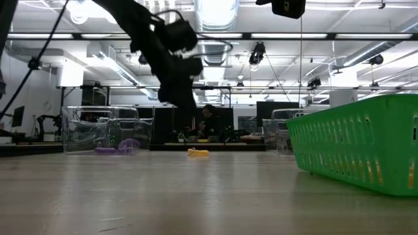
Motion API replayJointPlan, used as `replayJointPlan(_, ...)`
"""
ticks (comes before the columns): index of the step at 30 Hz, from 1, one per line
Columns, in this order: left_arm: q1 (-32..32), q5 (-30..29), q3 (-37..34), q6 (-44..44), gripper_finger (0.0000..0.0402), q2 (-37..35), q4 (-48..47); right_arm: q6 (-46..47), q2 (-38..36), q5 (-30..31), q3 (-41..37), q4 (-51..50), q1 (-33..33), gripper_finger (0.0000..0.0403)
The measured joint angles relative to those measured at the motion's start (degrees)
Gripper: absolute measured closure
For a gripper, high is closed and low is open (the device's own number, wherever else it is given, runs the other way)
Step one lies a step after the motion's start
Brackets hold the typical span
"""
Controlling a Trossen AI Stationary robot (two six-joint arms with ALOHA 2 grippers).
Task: Sort spring keychains
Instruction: Put the yellow spring keychain into the green bin
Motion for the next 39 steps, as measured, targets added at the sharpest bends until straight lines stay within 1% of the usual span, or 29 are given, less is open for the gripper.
replayJointPlan(2,-0.2,-2.6,0.0,0.2,0.0296,2.3,0.1,0.9,0.0,0.0,0.0,0.0,0.1,0.0211)
replayJointPlan(4,-0.2,-3.1,0.0,1.5,0.0296,4.3,1.4,1.3,0.0,0.0,0.0,0.0,0.3,0.0211)
replayJointPlan(10,-0.2,-1.8,0.0,4.6,0.0296,8.8,5.8,1.5,0.0,0.0,0.0,0.1,0.2,0.0211)
replayJointPlan(13,-0.2,-0.7,0.1,4.6,0.0296,10.7,6.5,1.5,0.0,0.0,0.0,0.2,0.3,0.0211)
replayJointPlan(19,-0.2,-0.6,0.1,5.0,0.0296,14.6,7.2,1.6,0.0,0.0,0.0,0.3,0.2,0.0211)
replayJointPlan(25,0.0,-2.2,0.3,4.0,0.0298,16.0,7.4,1.8,0.0,0.0,0.0,0.3,0.2,0.0211)
replayJointPlan(27,0.1,-2.4,0.3,2.4,0.0316,16.0,7.4,1.9,0.0,0.0,0.0,0.3,0.2,0.0211)
replayJointPlan(30,0.3,-2.5,0.7,-1.3,0.0380,15.9,6.3,1.9,0.0,0.0,0.0,0.4,0.2,0.0211)
replayJointPlan(31,0.4,-2.5,0.9,-2.7,0.0389,15.8,5.7,1.9,0.0,0.0,0.0,0.5,0.2,0.0211)
replayJointPlan(34,0.3,-1.8,1.5,-4.4,0.0393,14.8,2.6,1.8,0.0,0.0,0.0,0.4,0.2,0.0211)
replayJointPlan(39,-0.6,0.1,5.0,-4.1,0.0399,11.2,-1.3,1.8,0.0,0.0,0.0,0.4,0.2,0.0211)
